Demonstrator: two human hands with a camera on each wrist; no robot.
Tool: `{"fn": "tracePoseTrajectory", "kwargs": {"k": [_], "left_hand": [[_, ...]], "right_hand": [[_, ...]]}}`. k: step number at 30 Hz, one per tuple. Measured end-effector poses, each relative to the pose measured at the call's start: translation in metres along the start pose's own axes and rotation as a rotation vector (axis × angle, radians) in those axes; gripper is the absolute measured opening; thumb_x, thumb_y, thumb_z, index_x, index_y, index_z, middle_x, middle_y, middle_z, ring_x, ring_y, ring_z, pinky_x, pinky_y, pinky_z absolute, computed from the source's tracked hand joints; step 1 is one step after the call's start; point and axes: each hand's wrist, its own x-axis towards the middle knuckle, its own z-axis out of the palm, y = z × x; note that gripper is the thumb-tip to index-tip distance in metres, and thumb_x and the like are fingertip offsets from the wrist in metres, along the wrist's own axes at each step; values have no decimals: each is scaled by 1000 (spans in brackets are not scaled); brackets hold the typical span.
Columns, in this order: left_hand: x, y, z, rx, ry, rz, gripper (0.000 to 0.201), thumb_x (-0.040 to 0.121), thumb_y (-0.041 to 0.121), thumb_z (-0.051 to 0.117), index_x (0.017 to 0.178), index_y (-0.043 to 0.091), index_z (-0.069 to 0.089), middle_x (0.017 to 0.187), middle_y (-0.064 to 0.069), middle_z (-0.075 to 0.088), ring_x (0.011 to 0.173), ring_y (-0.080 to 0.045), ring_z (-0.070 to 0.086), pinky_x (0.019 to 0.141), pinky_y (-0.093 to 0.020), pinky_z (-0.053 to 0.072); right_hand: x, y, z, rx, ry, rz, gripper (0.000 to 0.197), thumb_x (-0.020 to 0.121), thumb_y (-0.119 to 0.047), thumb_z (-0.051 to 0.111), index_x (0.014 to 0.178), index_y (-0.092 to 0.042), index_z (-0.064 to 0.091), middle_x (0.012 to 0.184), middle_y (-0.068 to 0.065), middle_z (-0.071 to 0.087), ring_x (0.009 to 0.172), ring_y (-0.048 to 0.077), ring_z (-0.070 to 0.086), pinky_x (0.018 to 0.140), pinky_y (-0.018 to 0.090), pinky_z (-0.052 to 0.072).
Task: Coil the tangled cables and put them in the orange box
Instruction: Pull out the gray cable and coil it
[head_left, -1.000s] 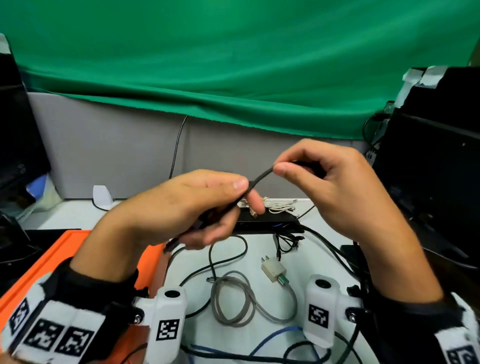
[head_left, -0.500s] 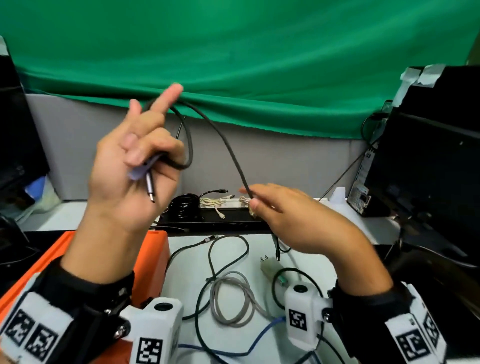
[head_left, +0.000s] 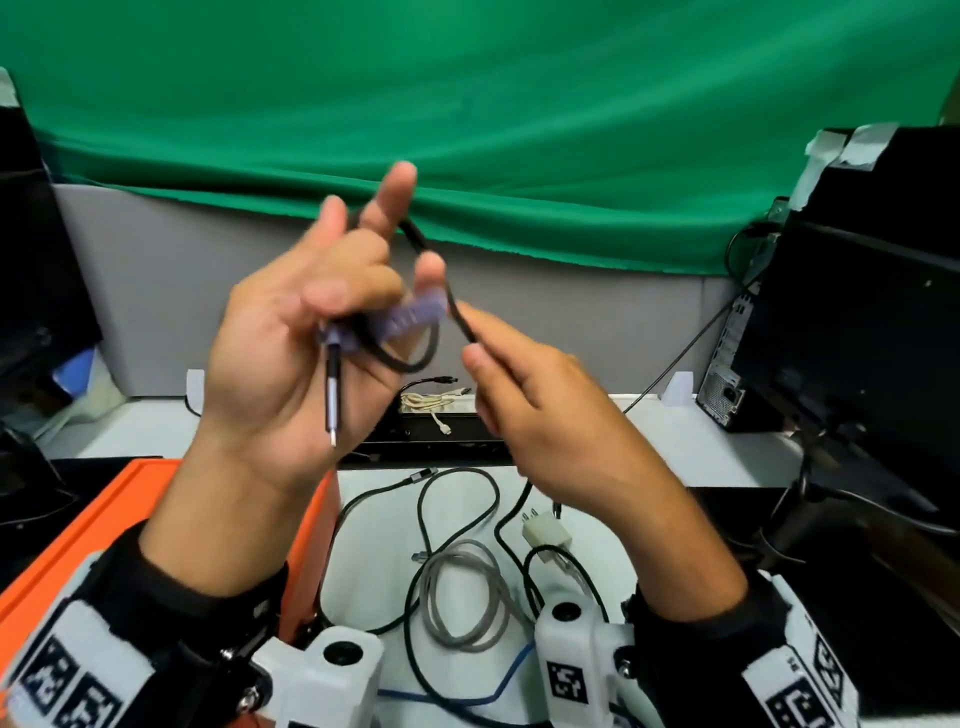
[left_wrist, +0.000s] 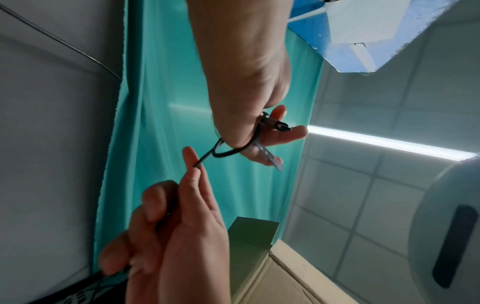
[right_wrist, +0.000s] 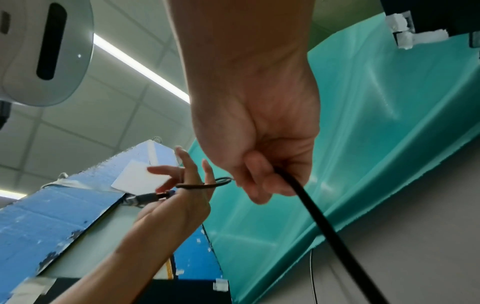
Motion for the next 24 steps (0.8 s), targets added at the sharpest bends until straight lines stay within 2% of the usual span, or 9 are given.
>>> {"fn": "tracePoseTrajectory", "kwargs": {"k": [2, 4, 6, 8, 13, 15, 18, 21, 24], "left_hand": [[1, 6, -4, -56, 136, 139, 37, 111, 16, 33, 127, -12, 51, 60, -14, 59, 64, -26, 65, 94, -50, 54], [5, 5, -7, -35, 271, 288, 33, 110, 14, 36, 121, -9, 58, 67, -8, 65, 67, -20, 69, 84, -46, 59], [9, 1, -9, 285, 460, 403, 34, 110, 20, 33, 117, 0, 60, 67, 2, 67, 66, -13, 71, 73, -36, 61], [14, -10, -13, 736, 558, 441, 37, 111, 26, 28, 118, 4, 57, 65, 3, 67, 66, -17, 72, 67, -37, 61], [12, -28, -27, 1684, 512, 196, 38, 102, 39, 34, 107, 11, 59, 68, -1, 73, 58, -20, 69, 58, -35, 56], [9, -28, -27, 2034, 341, -111, 37, 106, 37, 35, 95, 15, 63, 63, 0, 71, 55, -23, 65, 58, -36, 53], [1, -20, -22, 1653, 127, -621, 40, 107, 33, 38, 95, 9, 68, 56, -7, 68, 37, -26, 45, 40, -24, 37], [-4, -3, -25, 1004, 9, -653, 43, 100, 27, 45, 96, -7, 70, 40, -6, 47, 26, -12, 23, 31, -19, 21], [0, 2, -20, 381, -88, -592, 37, 107, 21, 38, 103, -9, 60, 45, -1, 34, 28, -10, 16, 31, -24, 20]], "right_hand": [[-2, -4, 7, -64, -121, 7, 37, 108, -38, 38, 144, -49, 42, 60, -15, 54, 60, 4, 47, 61, 33, 41], [-3, -7, 14, -113, -226, 1, 34, 108, -39, 37, 141, -46, 44, 75, -14, 61, 78, 10, 56, 74, 38, 49], [-4, -11, 17, -139, -321, -21, 26, 108, -37, 38, 129, -36, 53, 85, -11, 63, 86, 15, 58, 81, 42, 50], [-6, -13, 15, -143, -370, -53, 16, 107, -33, 40, 105, -26, 55, 79, -8, 58, 78, 16, 54, 76, 46, 49], [-10, -13, -8, -149, -399, -52, 13, 97, -27, 53, 100, -21, 64, 82, -2, 67, 74, 19, 60, 71, 46, 51], [-10, -7, -23, -107, -343, -41, 11, 96, -27, 58, 97, -23, 68, 82, -4, 71, 74, 17, 63, 71, 42, 53], [-11, 2, -49, -17, -222, -22, 11, 93, -33, 69, 88, -24, 71, 76, 1, 68, 72, 21, 60, 67, 38, 48], [-13, 12, -69, 22, -33, -52, 17, 86, -42, 69, 86, -25, 71, 74, 10, 65, 70, 29, 55, 64, 38, 43], [-12, 15, -70, 5, 171, -83, 12, 95, -33, 66, 89, -25, 72, 80, 7, 67, 76, 27, 58, 70, 37, 44]]}}
